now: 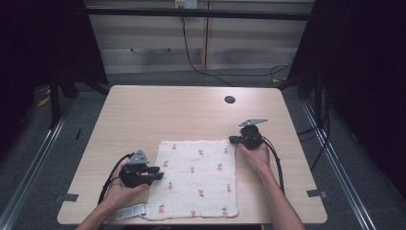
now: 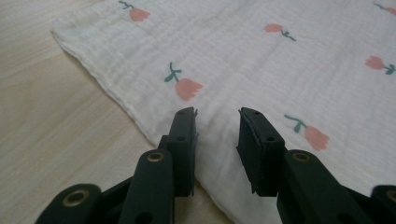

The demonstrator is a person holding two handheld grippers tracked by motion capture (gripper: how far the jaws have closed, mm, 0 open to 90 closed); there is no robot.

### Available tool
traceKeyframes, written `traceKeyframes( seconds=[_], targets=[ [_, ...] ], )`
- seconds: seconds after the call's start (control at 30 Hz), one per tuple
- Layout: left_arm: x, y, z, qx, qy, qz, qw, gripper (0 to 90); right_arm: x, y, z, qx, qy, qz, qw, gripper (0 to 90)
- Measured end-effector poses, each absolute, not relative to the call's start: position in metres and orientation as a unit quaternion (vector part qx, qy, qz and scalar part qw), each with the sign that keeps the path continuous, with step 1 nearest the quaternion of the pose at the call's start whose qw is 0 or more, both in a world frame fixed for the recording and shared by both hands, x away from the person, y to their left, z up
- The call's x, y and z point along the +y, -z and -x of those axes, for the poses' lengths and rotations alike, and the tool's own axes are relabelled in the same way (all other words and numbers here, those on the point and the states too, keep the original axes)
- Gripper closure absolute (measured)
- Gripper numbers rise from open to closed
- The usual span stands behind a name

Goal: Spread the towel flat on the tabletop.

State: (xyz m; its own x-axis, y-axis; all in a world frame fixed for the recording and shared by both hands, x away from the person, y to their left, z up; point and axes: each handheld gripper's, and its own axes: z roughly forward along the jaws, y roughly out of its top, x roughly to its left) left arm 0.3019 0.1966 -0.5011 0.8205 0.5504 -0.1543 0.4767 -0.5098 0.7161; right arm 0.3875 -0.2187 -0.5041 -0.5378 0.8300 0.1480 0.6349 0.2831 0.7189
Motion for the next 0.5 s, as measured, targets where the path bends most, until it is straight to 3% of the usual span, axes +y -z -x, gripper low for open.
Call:
traceKeyframes(
  seconds=[0.23,0.5],
  targets=[
    [0.201,0.491,-0.308,0.314,-0.038,-0.852,0.417,60.6,-0.219,0.499,-0.384,0.783,-0.398,-0.460,0.127,88.9],
    [0.213,0.474,-0.342,0.357,-0.074,-0.821,0.440,58.3,-0.223,0.494,-0.381,0.782,-0.405,-0.455,0.131,88.9]
  ],
)
